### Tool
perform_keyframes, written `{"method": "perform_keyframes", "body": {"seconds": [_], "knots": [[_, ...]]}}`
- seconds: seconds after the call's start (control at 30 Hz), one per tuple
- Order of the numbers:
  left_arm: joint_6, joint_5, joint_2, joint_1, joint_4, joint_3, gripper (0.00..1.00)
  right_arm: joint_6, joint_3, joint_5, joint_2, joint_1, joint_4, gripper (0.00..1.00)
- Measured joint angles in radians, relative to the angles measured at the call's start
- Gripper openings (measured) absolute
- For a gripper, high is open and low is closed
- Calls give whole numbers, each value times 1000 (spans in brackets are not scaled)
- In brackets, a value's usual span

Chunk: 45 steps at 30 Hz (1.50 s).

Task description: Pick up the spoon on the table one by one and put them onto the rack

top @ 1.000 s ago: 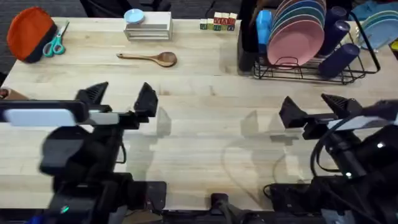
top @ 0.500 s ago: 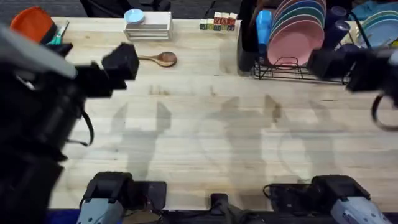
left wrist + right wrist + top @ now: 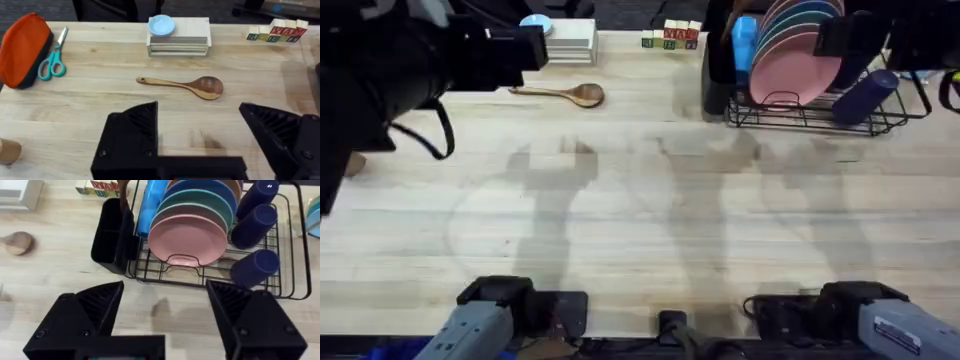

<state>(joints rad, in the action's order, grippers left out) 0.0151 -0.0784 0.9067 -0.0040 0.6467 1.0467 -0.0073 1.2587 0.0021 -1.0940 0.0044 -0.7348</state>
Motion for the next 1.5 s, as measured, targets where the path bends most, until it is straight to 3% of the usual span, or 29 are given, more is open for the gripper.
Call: {"method": "perform_keyframes", "body": {"seconds": [0.17,0.27,0.53,0.77,0.8,1.03,1.3,1.5], "knots": [[-4,0,43,0,1,6,993,-3,2,0,-3,0,-2,996],[-58,0,60,0,1,6,993,-7,2,0,-3,0,-2,996],[-282,22,156,22,0,32,993,-15,2,0,-3,0,-2,995],[-499,129,274,115,-28,71,991,-16,2,0,-3,0,-2,996],[-586,185,318,151,-67,83,991,-16,2,0,-3,0,-2,996],[-782,242,433,164,-150,114,991,-16,2,0,-3,0,-2,996],[-951,268,555,164,-206,117,991,-16,2,0,-6,0,-3,996],[-1019,283,635,165,-255,117,991,-15,2,0,-20,0,-5,996]]}}
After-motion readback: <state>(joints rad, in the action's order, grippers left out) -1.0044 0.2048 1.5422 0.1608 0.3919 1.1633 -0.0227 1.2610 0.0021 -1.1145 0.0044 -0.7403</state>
